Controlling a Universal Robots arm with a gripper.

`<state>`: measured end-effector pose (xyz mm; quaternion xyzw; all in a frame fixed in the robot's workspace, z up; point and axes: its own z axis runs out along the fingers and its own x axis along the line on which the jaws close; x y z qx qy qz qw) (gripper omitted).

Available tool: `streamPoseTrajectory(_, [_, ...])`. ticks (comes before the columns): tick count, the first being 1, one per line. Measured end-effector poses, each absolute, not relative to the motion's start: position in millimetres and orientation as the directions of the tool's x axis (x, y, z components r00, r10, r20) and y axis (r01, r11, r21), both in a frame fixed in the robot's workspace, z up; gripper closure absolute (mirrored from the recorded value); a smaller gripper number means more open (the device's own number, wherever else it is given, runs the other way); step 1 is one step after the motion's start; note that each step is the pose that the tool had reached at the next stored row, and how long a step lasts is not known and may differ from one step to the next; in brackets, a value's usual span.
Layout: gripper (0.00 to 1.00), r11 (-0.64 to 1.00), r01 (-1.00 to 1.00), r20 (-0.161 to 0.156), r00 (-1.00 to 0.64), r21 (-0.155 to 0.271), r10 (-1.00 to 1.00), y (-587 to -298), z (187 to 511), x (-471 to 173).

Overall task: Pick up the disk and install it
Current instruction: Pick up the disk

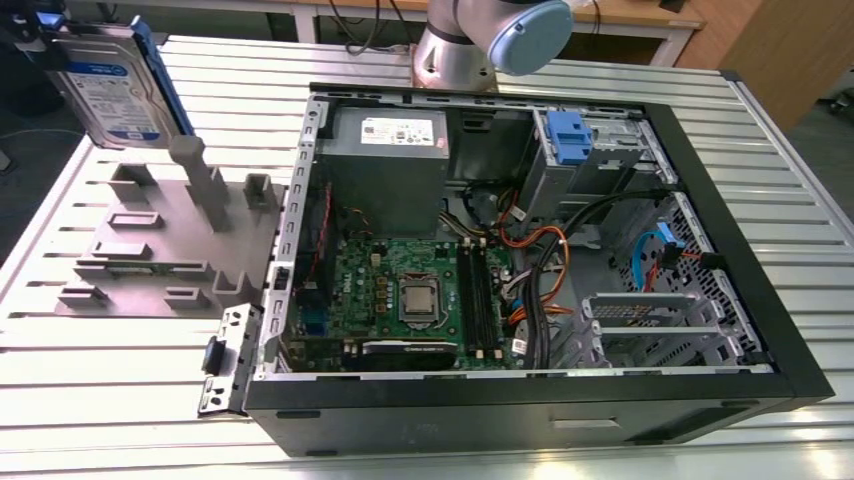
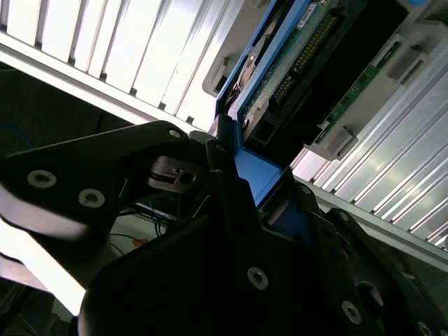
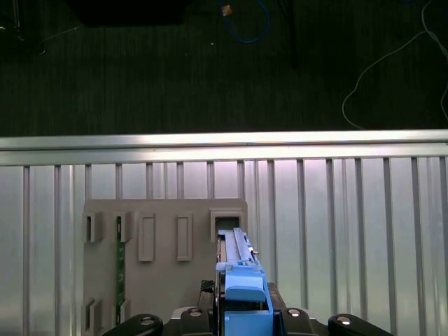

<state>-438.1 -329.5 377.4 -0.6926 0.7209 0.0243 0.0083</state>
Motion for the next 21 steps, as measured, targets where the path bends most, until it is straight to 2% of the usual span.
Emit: streamPoseTrajectory(21, [0.63,0.039,-0.999,-0.046,-0.041,0.024,-0.998,-329.5,382.6,-438.1])
